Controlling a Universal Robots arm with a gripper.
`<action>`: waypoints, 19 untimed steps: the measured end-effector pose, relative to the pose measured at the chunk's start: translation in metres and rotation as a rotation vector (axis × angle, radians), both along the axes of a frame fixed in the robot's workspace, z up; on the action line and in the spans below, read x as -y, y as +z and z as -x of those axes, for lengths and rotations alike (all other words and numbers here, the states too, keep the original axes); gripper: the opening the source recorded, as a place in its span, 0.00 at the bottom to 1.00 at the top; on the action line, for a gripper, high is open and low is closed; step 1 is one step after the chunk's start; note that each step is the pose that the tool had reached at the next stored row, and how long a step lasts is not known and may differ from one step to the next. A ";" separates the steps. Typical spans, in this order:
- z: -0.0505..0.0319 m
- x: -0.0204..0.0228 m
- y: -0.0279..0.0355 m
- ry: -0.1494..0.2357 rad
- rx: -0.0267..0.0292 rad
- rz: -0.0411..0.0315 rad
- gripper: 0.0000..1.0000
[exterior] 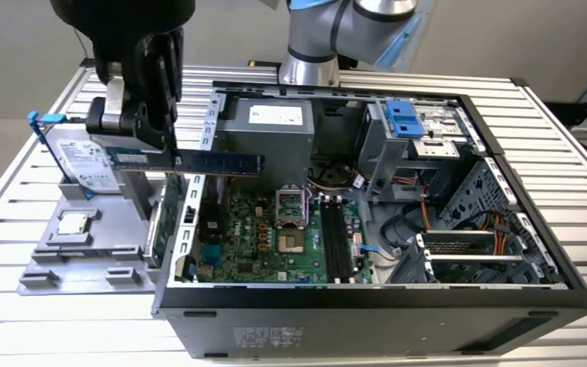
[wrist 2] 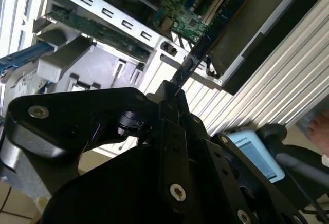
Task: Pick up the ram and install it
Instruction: 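Pick up the ram and move it above insertion slot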
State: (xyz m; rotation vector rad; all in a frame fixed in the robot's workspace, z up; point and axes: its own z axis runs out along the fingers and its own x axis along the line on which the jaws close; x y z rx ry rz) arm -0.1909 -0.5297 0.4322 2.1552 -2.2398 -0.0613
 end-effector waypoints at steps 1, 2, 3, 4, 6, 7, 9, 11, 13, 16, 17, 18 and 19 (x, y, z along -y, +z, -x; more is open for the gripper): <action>-0.0010 0.0000 0.0000 0.000 0.0000 0.0000 0.00; -0.0021 0.0000 0.0000 0.000 0.0000 0.0000 0.00; -0.0034 0.0000 -0.0001 0.000 0.0001 -0.0002 0.00; -0.0046 0.0000 -0.0001 0.000 0.0001 -0.0001 0.00; -0.0069 0.0000 0.0000 0.000 0.0001 0.0000 0.00; -0.0082 0.0000 0.0000 0.000 0.0000 0.0000 0.00; -0.0103 0.0000 0.0000 0.000 0.0001 0.0000 0.00; -0.0122 0.0000 0.0000 0.000 0.0001 -0.0001 0.00; -0.0141 0.0000 0.0000 0.000 0.0001 -0.0001 0.00; -0.0163 0.0000 -0.0001 0.000 0.0001 -0.0001 0.00; -0.0170 0.0000 -0.0001 0.000 0.0001 -0.0002 0.00; -0.0177 0.0001 -0.0001 0.000 0.0000 -0.0001 0.00; -0.0184 0.0000 0.0000 0.000 0.0000 0.0000 0.00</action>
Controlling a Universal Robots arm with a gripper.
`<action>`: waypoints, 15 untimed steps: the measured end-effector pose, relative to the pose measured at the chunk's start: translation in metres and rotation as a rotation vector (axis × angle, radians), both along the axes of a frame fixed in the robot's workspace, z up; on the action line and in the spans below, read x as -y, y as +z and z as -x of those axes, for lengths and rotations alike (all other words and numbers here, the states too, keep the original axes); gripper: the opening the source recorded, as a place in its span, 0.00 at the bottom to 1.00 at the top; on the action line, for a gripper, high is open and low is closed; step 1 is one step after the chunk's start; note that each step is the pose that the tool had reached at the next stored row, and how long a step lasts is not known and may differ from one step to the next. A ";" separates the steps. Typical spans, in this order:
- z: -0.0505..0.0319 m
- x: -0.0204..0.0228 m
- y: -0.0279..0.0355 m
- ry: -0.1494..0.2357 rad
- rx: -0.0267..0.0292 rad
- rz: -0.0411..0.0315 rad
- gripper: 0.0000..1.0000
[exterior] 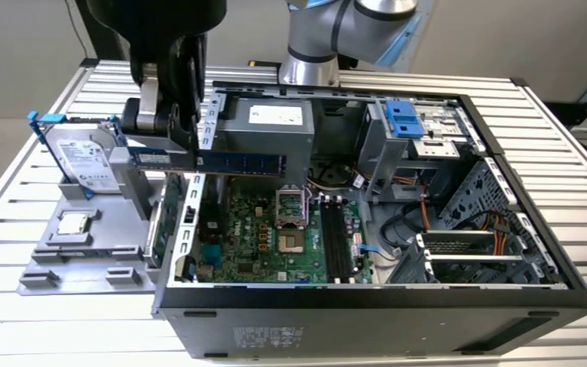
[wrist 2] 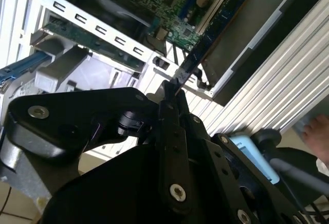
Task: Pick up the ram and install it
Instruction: 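Pick up the ram and move it above insertion slot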
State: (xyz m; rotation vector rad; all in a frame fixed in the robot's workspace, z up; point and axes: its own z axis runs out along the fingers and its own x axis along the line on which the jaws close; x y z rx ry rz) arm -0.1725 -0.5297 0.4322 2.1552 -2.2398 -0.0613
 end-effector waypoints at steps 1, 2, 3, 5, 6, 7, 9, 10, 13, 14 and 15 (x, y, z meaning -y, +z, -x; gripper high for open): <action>-0.0006 0.0000 0.0000 0.000 0.0000 0.0000 0.00; -0.0013 0.0000 0.0000 0.000 0.0000 0.0000 0.00; -0.0018 0.0000 -0.0001 0.000 0.0001 -0.0001 0.00; -0.0033 0.0000 -0.0001 0.000 0.0000 0.0000 0.00; -0.0041 0.0000 -0.0002 0.000 0.0000 0.0000 0.00; -0.0049 0.0000 -0.0002 0.000 0.0000 -0.0001 0.00; -0.0066 0.0000 -0.0003 0.000 0.0000 0.0000 0.00; -0.0073 0.0000 -0.0003 0.000 0.0000 0.0000 0.00; -0.0093 0.0000 -0.0004 0.000 0.0000 0.0000 0.00; -0.0098 0.0000 -0.0005 0.000 0.0000 0.0000 0.00; -0.0103 0.0000 -0.0005 0.000 0.0000 -0.0001 0.00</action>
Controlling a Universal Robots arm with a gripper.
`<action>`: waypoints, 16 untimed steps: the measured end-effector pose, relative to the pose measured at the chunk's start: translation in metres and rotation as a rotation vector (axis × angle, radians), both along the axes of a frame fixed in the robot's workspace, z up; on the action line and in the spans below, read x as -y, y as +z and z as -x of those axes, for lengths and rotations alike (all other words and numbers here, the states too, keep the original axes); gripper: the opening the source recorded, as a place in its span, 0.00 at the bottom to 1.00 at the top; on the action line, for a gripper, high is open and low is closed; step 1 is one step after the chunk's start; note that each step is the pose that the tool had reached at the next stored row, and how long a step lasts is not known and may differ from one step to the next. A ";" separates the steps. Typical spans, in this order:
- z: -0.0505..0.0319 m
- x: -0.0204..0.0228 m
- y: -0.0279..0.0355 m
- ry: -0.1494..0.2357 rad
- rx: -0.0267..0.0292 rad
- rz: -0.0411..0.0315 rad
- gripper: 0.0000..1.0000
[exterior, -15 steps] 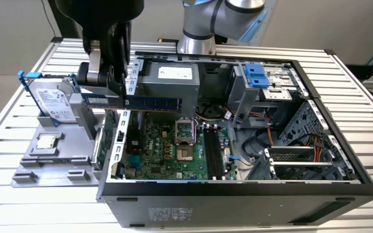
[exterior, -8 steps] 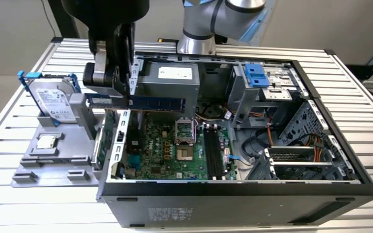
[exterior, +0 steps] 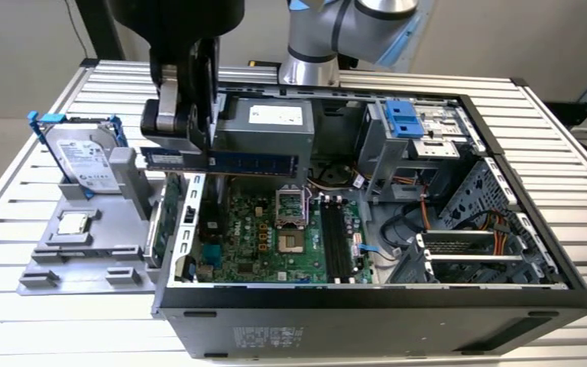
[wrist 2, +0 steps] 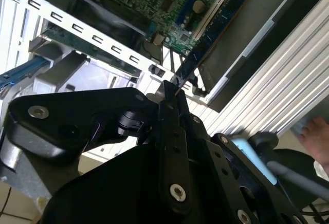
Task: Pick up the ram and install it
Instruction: 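Pick up the ram and move it above insertion slot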
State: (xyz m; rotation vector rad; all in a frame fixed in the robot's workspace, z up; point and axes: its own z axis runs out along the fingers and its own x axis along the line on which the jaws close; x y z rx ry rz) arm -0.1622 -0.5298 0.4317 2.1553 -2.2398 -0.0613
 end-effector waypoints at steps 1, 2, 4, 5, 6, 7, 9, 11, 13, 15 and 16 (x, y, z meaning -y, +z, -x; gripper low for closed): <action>-0.0005 0.0000 0.0000 0.000 0.0000 0.0000 0.00; -0.0009 0.0000 0.0000 0.000 -0.0001 0.0001 0.00; -0.0016 0.0000 0.0000 0.000 0.0000 0.0000 0.00; -0.0019 0.0000 0.0000 0.000 0.0000 0.0000 0.00; -0.0023 0.0000 0.0000 0.000 -0.0001 0.0001 0.00; -0.0025 0.0000 0.0000 0.000 -0.0001 0.0001 0.00; -0.0031 0.0000 -0.0001 0.000 0.0000 0.0000 0.00; -0.0034 0.0000 0.0000 0.000 -0.0001 0.0001 0.00; -0.0035 0.0000 0.0000 0.000 0.0000 0.0001 0.00; -0.0036 0.0000 -0.0001 0.000 0.0000 0.0000 0.00; -0.0036 0.0000 -0.0001 0.000 0.0000 0.0000 0.00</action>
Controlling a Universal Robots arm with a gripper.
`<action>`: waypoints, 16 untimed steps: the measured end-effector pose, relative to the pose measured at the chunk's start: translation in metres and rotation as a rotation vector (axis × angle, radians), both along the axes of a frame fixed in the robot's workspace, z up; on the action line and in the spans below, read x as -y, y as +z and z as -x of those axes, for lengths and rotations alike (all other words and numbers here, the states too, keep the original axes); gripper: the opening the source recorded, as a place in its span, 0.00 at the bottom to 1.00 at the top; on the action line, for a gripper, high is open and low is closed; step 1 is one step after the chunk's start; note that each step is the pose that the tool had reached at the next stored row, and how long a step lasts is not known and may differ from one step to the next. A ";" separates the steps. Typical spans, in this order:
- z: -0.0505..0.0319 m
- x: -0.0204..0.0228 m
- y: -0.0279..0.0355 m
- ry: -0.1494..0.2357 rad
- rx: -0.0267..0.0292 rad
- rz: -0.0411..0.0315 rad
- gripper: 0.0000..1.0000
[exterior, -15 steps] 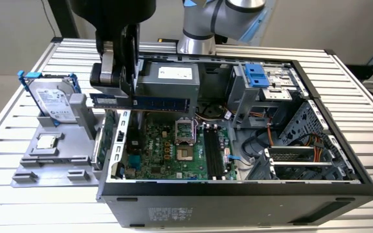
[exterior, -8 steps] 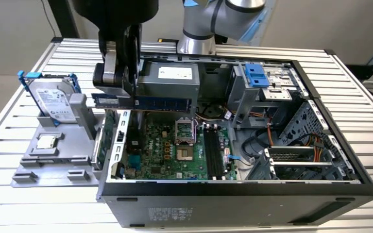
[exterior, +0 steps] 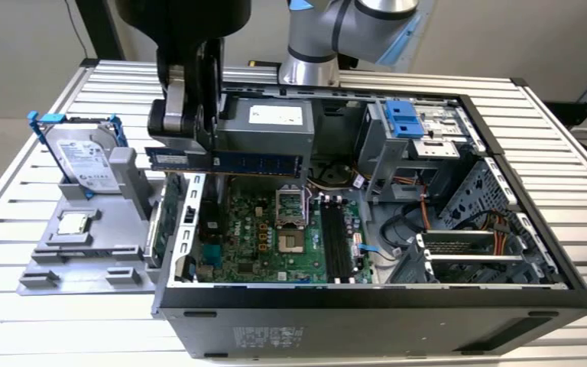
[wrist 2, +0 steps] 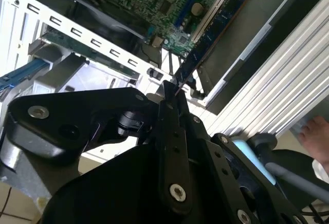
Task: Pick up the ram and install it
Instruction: 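Pick up the ram and move it above insertion slot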
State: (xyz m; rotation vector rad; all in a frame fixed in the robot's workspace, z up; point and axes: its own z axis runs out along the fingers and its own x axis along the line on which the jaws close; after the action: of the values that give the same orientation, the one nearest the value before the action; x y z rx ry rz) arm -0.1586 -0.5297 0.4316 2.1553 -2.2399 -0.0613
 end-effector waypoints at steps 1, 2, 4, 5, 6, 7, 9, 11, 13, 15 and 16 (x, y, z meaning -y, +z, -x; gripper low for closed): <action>0.0000 0.0000 0.0000 0.000 -0.0001 0.0001 0.00; -0.0005 0.0000 0.0000 0.000 0.0000 0.0000 0.00; -0.0019 -0.0001 -0.0004 0.000 -0.0001 0.0001 0.00; -0.0028 0.0000 -0.0007 0.000 -0.0001 0.0001 0.00; -0.0041 0.0000 -0.0011 0.000 -0.0001 0.0001 0.00; -0.0060 0.0000 -0.0015 0.000 -0.0001 0.0001 0.00; -0.0108 0.0000 -0.0028 0.000 0.0000 0.0000 0.00; -0.0155 0.0000 -0.0043 -0.004 0.0000 0.0001 0.00; -0.0197 0.0000 -0.0060 -0.012 0.0000 0.0000 0.00; -0.0244 -0.0001 -0.0071 -0.018 -0.0001 0.0001 0.00; -0.0270 -0.0004 -0.0075 -0.020 -0.0001 0.0001 0.00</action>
State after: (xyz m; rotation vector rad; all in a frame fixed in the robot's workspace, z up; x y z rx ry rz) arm -0.1317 -0.5293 0.4240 2.1329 -2.2616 -0.0618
